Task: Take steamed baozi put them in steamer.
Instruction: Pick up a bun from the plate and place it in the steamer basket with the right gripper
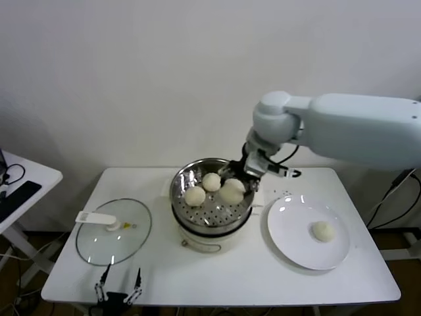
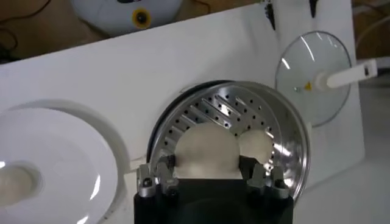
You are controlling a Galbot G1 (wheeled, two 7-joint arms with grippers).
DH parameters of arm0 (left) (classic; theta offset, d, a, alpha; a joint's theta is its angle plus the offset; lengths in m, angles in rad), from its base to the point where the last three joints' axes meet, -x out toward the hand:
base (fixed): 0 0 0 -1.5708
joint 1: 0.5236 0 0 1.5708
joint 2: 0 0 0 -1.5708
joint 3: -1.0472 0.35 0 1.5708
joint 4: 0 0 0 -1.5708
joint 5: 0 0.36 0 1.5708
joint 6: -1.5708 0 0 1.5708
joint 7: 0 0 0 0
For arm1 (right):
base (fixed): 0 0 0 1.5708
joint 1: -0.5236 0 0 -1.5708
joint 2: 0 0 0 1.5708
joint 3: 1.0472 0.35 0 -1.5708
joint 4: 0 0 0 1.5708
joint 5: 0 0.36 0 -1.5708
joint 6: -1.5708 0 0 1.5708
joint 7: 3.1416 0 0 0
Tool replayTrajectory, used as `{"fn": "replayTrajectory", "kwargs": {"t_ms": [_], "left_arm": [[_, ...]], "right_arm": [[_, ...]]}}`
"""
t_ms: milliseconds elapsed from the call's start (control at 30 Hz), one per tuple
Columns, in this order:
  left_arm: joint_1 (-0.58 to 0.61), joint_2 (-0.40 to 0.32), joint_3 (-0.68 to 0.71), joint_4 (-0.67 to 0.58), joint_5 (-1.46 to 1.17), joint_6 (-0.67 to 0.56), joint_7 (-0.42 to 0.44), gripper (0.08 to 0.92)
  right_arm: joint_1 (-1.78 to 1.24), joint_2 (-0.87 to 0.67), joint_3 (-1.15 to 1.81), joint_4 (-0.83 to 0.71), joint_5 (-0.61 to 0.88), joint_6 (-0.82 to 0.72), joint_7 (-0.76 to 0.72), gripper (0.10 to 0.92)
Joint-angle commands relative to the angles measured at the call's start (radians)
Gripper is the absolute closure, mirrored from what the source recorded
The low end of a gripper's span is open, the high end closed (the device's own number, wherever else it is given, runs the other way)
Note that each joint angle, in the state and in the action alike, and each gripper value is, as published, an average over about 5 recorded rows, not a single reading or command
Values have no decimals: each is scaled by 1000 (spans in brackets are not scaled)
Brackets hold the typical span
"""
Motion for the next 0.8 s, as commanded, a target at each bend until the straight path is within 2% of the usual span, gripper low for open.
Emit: {"fn": "replayTrajectory", "kwargs": {"t_ms": [33,467,800], "left_arm": [[1,-14,1,-4,2,0,0,177],[0,-20,1,-2,8,0,0,177],[0,-19,0,-3,7,-1,1,177]], "right_arm": [[-206,109,23,-79,-184,30,43,338],[-332,149,49,-158,-241,33,79,338],[-324,166,63,-189,-231,54,83,338]]}}
